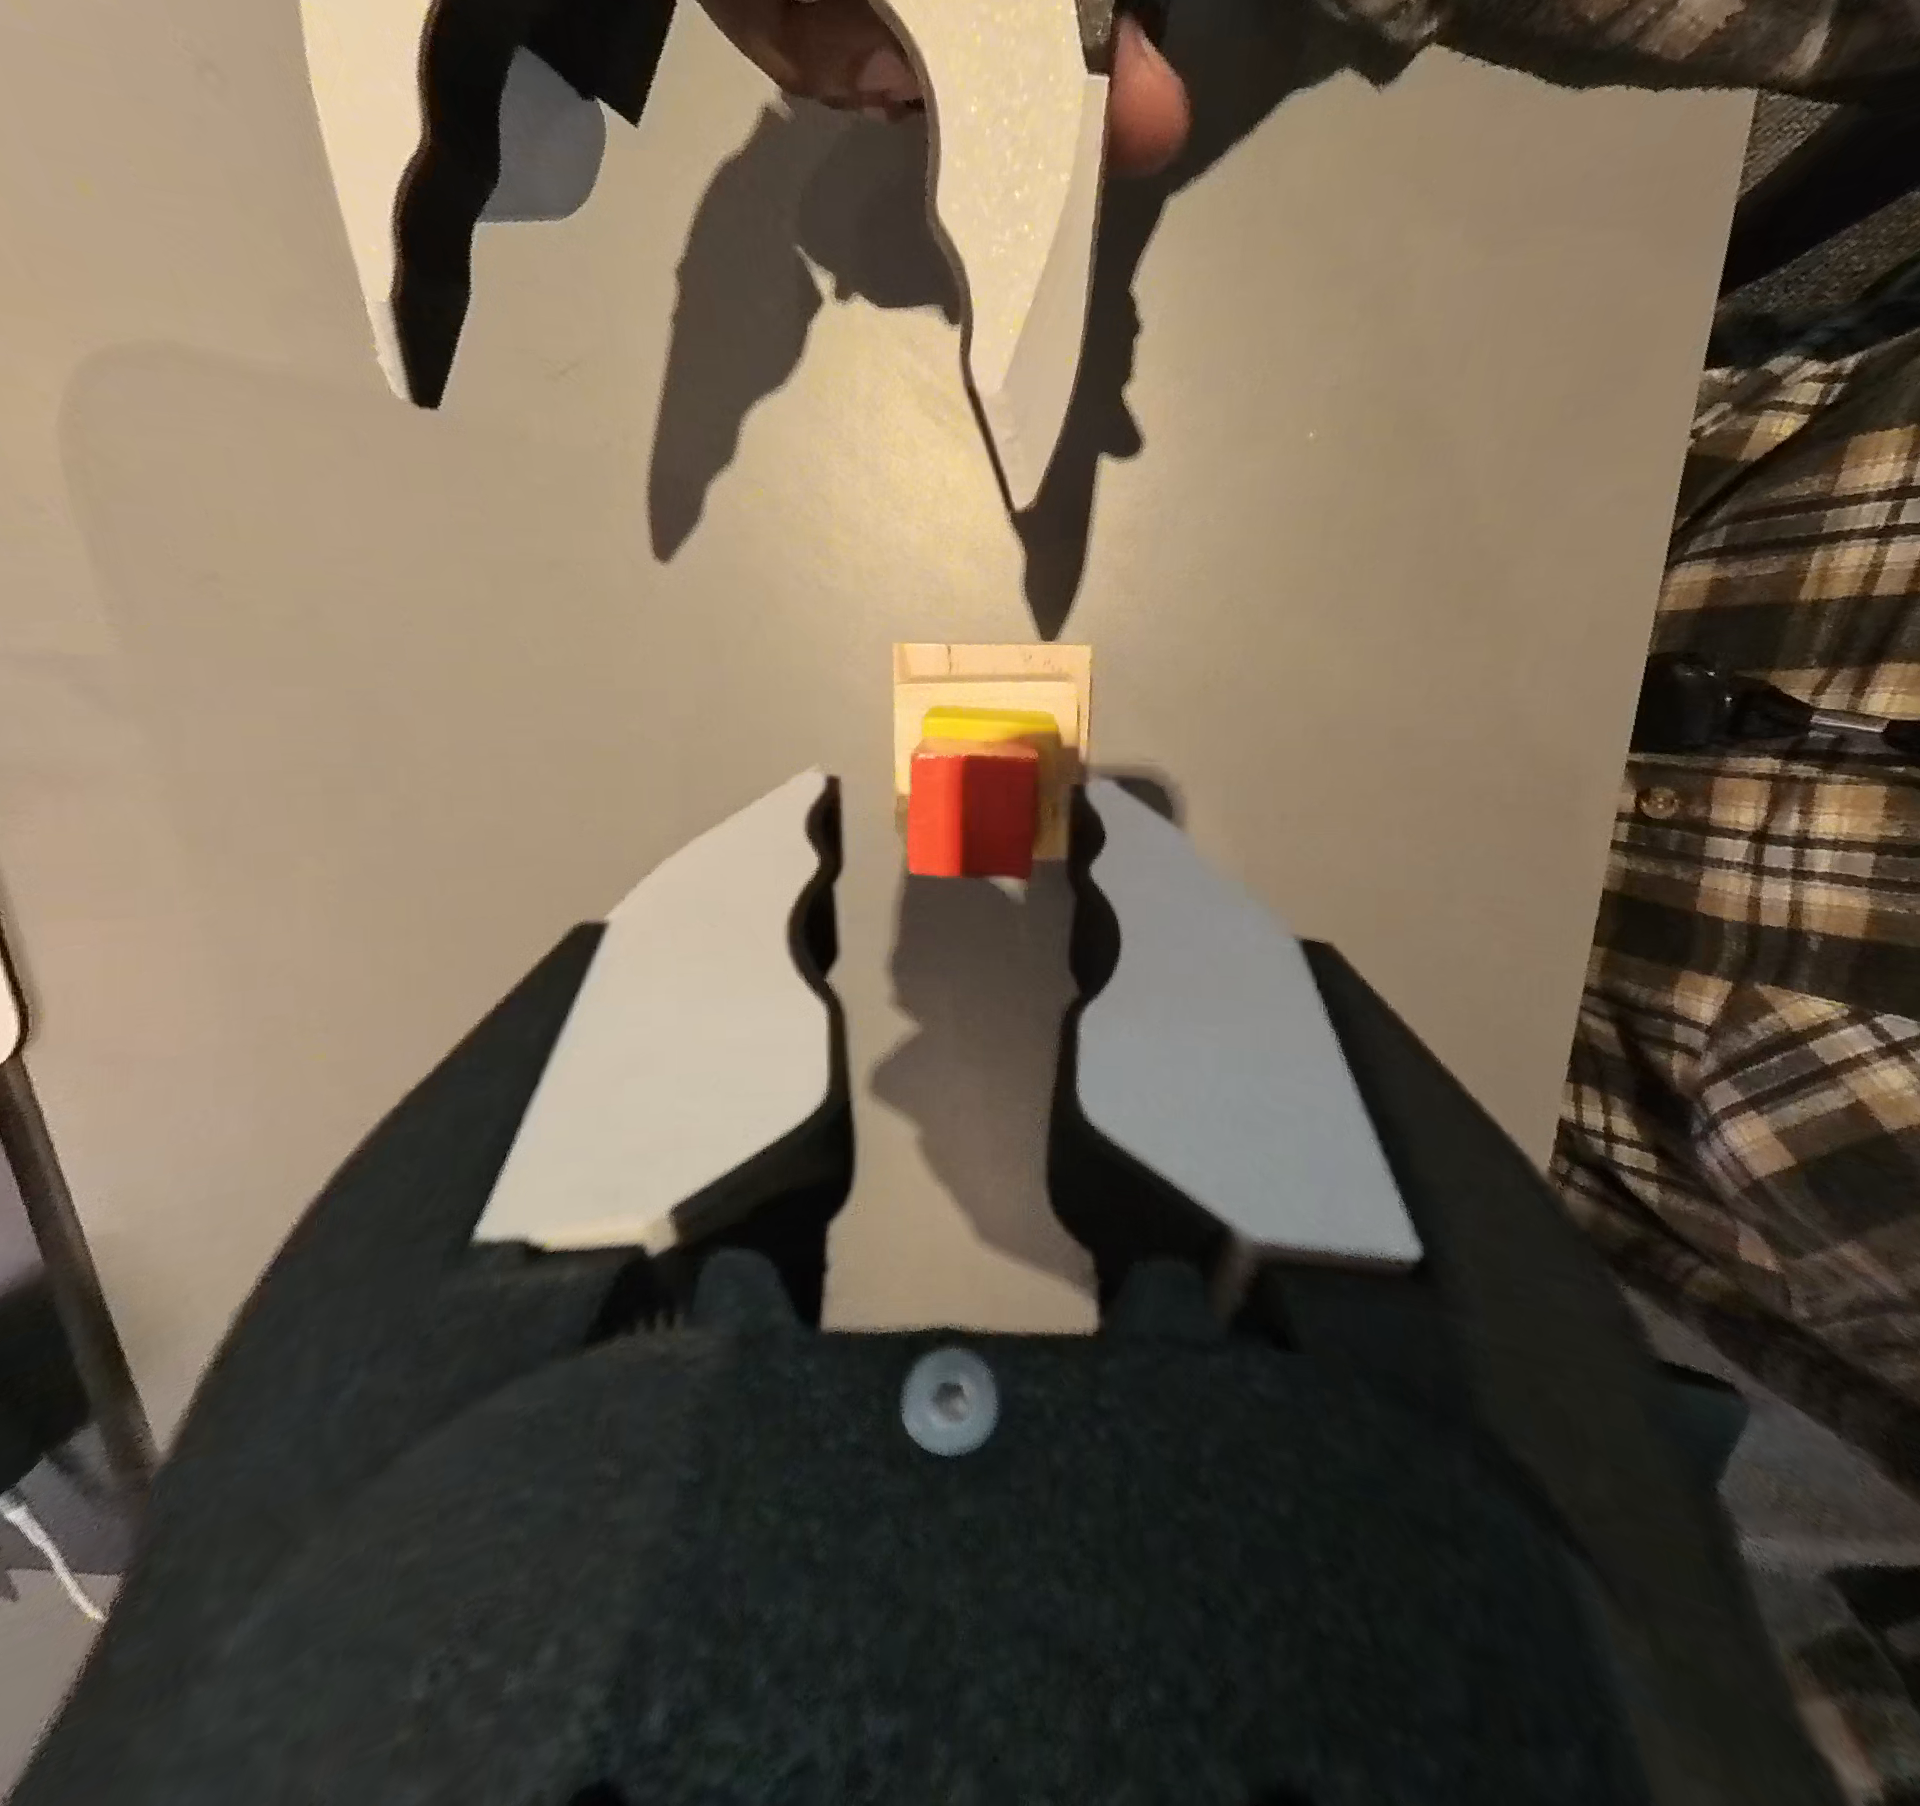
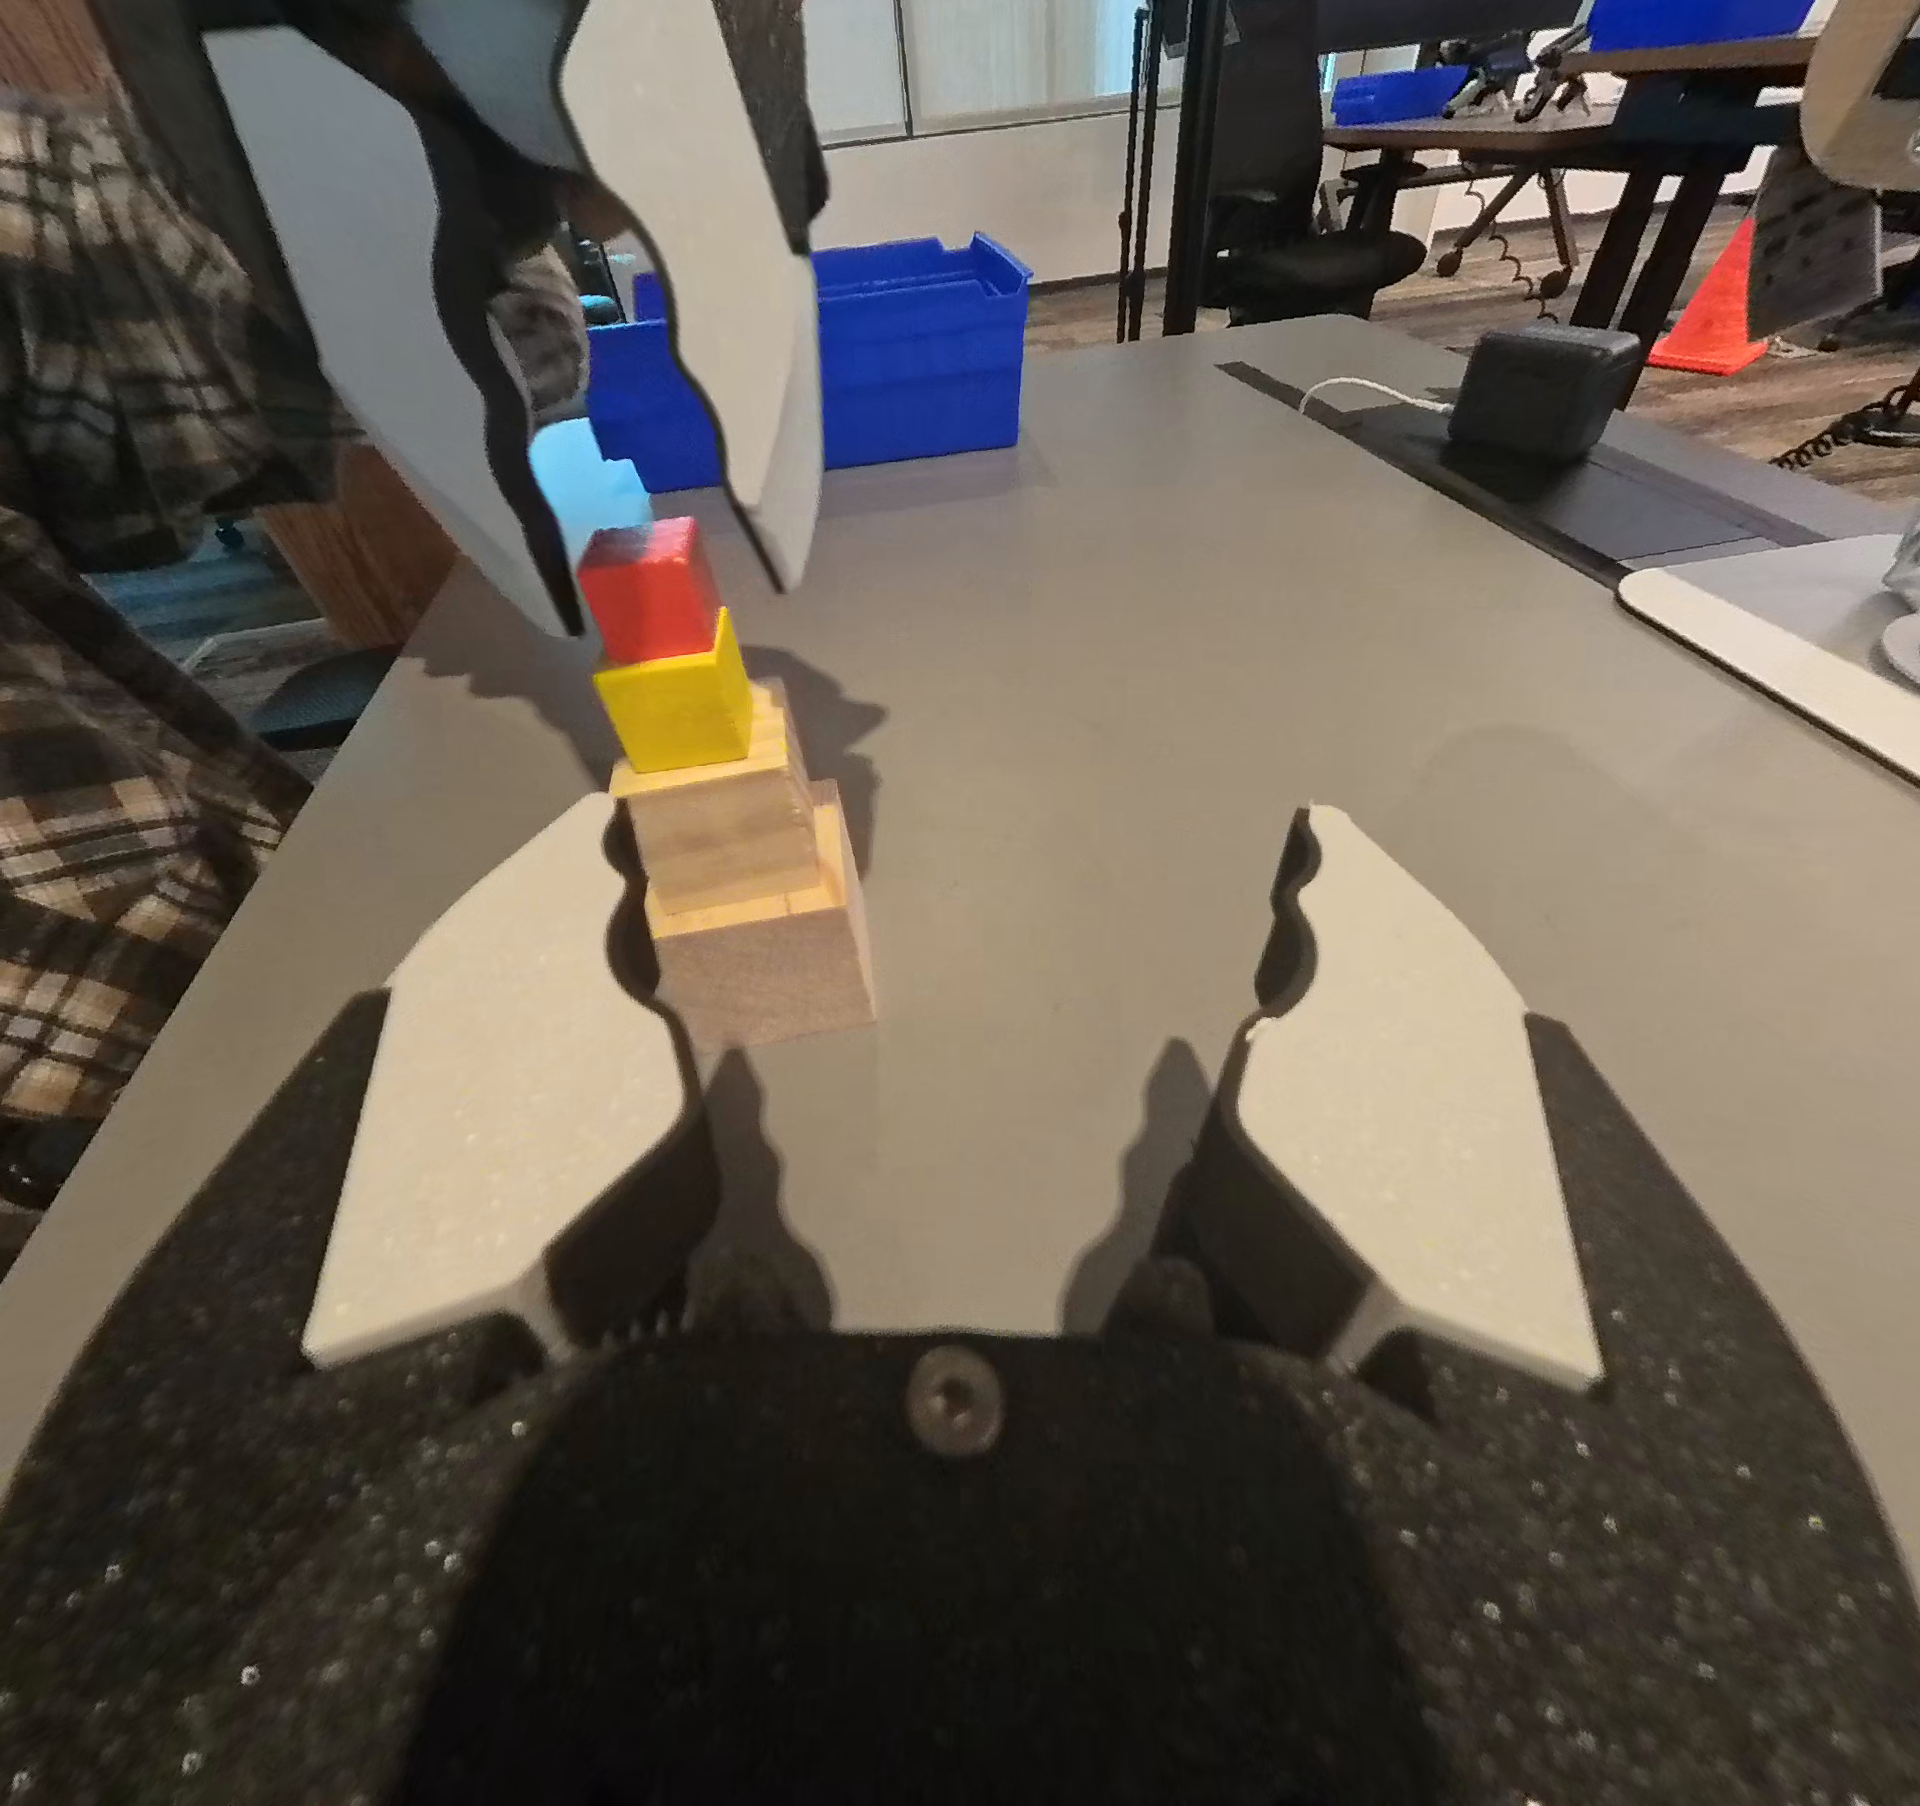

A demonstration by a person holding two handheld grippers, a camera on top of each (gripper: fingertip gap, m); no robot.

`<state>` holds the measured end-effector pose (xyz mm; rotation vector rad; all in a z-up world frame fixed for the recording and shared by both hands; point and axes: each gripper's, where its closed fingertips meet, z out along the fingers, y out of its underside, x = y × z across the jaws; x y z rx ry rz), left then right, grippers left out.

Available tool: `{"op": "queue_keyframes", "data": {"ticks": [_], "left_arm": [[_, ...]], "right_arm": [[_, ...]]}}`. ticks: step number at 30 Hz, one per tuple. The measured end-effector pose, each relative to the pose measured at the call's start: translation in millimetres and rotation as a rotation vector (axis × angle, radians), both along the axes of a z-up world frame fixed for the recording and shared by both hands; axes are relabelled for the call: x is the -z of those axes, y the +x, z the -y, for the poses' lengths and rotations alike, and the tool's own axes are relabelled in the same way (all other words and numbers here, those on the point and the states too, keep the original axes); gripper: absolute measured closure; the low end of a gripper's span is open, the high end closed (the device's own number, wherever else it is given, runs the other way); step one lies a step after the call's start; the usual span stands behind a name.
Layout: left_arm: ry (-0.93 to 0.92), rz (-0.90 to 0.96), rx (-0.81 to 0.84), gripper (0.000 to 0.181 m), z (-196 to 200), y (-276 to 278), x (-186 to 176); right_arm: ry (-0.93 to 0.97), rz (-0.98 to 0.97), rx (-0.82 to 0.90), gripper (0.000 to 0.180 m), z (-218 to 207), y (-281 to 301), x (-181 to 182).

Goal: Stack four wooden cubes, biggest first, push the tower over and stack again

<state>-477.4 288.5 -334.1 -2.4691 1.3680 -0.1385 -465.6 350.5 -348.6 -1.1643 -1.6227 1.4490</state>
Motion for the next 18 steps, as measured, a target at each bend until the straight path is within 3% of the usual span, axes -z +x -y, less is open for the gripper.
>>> {"op": "queue_keyframes", "data": {"ticks": [4,6,9,14,18], "left_arm": [[0.087,0.081,-0.053,0.117,-3.1,-12.7,-18.5],[0.165,0.204,-0.116,0.107,-3.7,-26.3,-33.3],[0.306,0.417,-0.241,0.106,-1.2,-64.0,-44.6],[0.484,0.681,-0.471,0.111,9.3,-145.7,-22.0],[0.529,0.737,-0.616,0.110,17.8,-202.7,18.2]], "right_arm": [[0.000,-0.008,0.011,0.065,-2.2,1.1,-2.4],[0.000,-0.015,0.017,0.065,-3.2,1.7,-4.1],[-0.009,-0.015,0.022,0.064,-3.9,1.7,-5.1],[0.004,0.010,0.062,0.064,-7.7,-0.1,-0.7],[0.007,0.054,0.153,0.066,-13.6,7.8,-6.0]]}}
